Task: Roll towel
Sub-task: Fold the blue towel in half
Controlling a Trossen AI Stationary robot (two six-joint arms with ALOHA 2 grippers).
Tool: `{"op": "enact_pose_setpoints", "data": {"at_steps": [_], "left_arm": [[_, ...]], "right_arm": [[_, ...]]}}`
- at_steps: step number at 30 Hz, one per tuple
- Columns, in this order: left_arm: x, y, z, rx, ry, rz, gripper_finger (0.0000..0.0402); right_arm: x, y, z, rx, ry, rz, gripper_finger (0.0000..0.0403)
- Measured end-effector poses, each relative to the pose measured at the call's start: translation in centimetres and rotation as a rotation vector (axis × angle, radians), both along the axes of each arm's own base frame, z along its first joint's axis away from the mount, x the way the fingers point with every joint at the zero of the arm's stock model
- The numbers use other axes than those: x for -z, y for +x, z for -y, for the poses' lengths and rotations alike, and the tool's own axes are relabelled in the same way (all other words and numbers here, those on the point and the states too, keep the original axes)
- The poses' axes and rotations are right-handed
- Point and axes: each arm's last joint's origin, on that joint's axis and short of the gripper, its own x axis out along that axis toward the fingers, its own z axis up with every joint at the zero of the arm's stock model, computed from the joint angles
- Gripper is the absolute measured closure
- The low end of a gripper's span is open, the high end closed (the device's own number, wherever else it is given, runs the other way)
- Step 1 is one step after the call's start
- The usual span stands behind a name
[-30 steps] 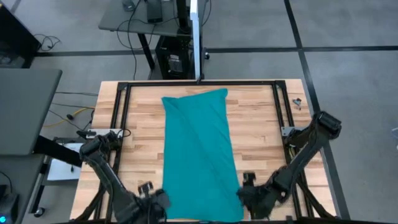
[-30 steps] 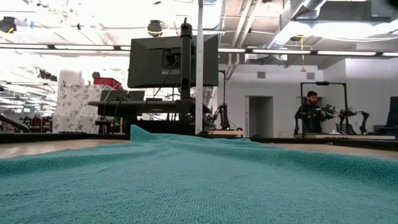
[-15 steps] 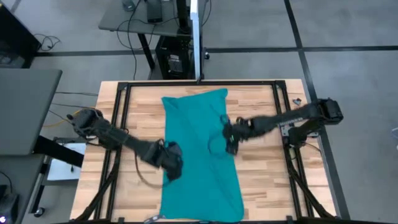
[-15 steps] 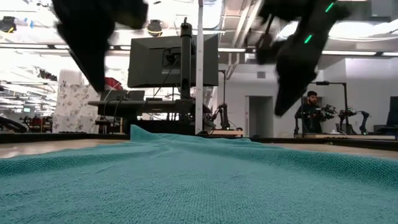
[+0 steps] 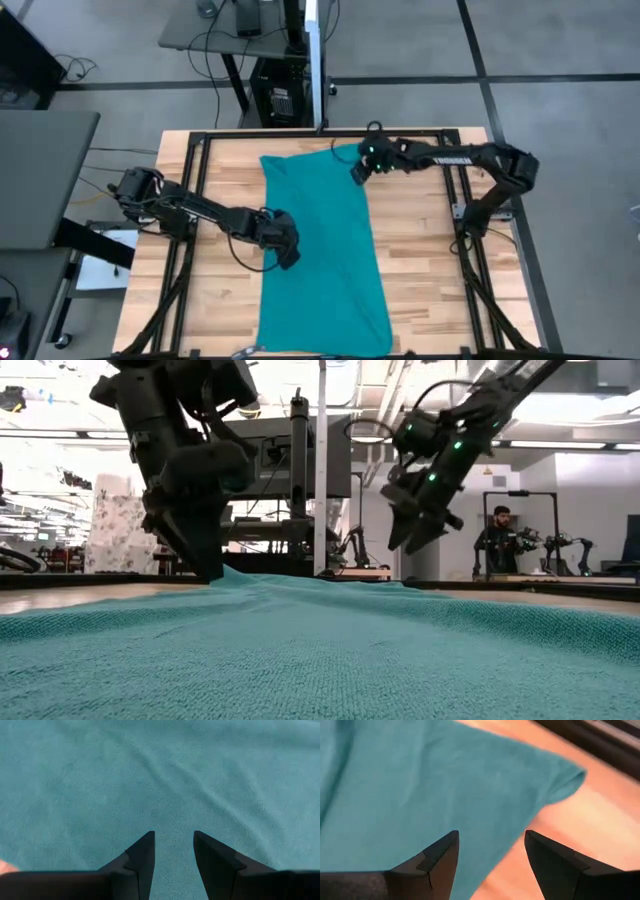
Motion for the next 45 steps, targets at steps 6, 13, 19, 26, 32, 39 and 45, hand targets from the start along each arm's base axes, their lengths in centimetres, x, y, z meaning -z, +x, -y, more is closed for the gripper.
{"op": "enact_pose_setpoints", "data": {"at_steps": [6, 13, 19, 26, 32, 39, 45], "left_arm": [[-0.2, 0.0, 0.0, -0.106, -0.054, 0.024, 0.0284], [-0.2, -0.1, 0.6, -0.164, -0.091, 0.032, 0.0284], [0.6, -0.6, 2.2, -0.181, -0.111, -0.007, 0.0284], [2.2, -1.2, 4.5, -0.187, -0.133, -0.091, 0.0284], [2.2, -1.5, 5.6, -0.173, -0.149, -0.1, 0.0284], [1.6, -2.0, 6.2, -0.101, -0.238, -0.173, 0.0284], [-0.3, -1.7, 5.5, -0.097, -0.203, -0.156, 0.0284]], "right_arm": [[1.2, 2.7, 4.3, -0.095, 0.021, -0.109, 0.0184], [3.3, 4.1, 7.5, -0.126, 0.121, -0.215, 0.0184], [4.2, 3.5, 8.1, -0.125, 0.163, -0.255, 0.0184], [4.1, 2.1, 9.3, -0.092, 0.18, -0.273, 0.0184], [4.1, 1.3, 10.0, -0.087, 0.188, -0.291, 0.0184], [3.9, 0.2, 10.3, -0.066, 0.218, -0.321, 0.0184], [2.1, 0.3, 10.0, -0.111, 0.199, -0.271, 0.0184]]}}
